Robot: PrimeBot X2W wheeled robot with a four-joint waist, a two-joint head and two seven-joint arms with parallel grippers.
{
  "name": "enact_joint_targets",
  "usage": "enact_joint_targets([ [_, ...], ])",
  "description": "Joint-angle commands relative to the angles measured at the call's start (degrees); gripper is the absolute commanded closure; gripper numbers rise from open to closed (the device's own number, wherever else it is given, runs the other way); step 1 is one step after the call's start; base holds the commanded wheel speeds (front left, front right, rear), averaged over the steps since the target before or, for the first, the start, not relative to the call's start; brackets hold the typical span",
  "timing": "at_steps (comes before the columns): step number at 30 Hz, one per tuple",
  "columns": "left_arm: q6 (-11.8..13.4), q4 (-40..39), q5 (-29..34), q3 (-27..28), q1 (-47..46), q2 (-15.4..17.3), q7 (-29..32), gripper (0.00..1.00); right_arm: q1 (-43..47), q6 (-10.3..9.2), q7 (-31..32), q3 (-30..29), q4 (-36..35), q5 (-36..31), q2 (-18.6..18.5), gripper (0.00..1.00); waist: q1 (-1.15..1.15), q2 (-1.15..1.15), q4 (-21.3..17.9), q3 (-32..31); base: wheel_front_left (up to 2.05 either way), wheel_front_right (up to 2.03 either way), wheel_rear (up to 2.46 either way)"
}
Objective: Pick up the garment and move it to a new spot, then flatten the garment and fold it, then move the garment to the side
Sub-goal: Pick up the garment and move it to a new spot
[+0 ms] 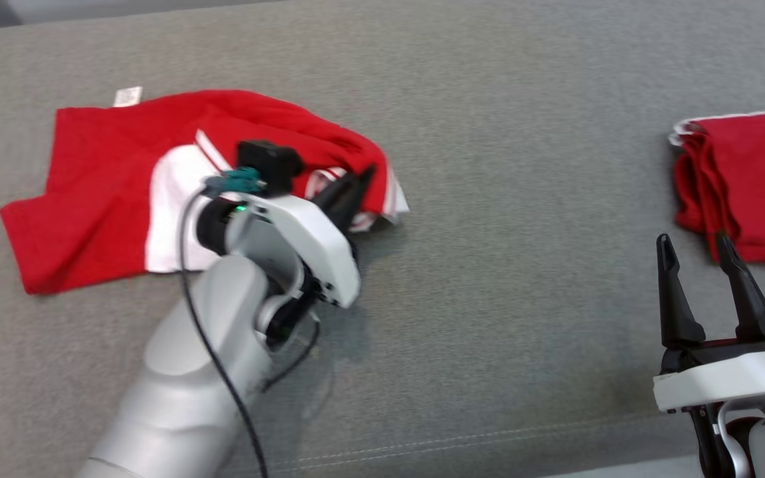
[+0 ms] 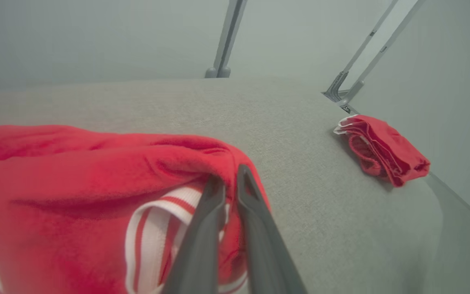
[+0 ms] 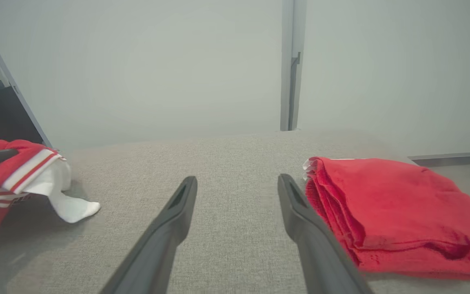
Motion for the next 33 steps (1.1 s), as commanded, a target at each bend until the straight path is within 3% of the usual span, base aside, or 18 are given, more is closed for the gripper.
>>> enact_joint_targets([
  [1, -0.22, -0.8, 0.26, -0.27, -0.89, 0.4, 0.18, 1.0, 0.32, 0.0, 0.27, 1.08, -1.88, -0.32, -0.26, 0.0, 0.0, 0.0, -3.54, 0.07, 0.0, 0.0, 0.0],
  [11, -0.23, 4.25, -3.13, -8.11, -4.6, -1.79, -0.42, 1.0, 1.1, 0.0, -0.8, 2.06, -0.32, 0.85, 0.87, 0.0, 0.0, 0.0, -14.13, 0.95, 0.0, 0.0, 0.0],
  [19, -0.04, 7.11, -7.79, -12.37, -7.18, -1.84, -1.43, 1.0, 0.49, 0.0, -2.42, 3.3, 2.16, 2.23, 1.39, 0.0, 0.0, 0.0, -17.99, 2.3, 0.0, 0.0, 0.0],
  [20, 0.15, 7.49, -8.21, -12.87, -7.46, -1.84, -1.87, 0.02, 0.4, 0.0, -2.58, 3.43, 2.47, 2.4, 1.43, 0.0, 0.0, 0.0, -18.15, 2.39, 0.0, 0.0, 0.0],
  [28, 0.11, 6.26, -9.12, -17.68, -9.44, -1.84, -5.55, 0.0, -0.32, 0.0, -3.71, 3.19, 3.8, 2.86, 1.58, 0.0, 0.0, 0.0, -16.52, 2.27, 0.0, 0.0, 0.0],
  [33, 1.23, 1.4, -6.21, -19.26, -10.85, -1.56, -9.44, 0.0, -1.08, 0.0, -4.07, 2.95, 3.52, 1.92, 1.6, 0.0, 0.0, 0.0, -12.87, 1.22, 0.0, 0.0, 0.0],
])
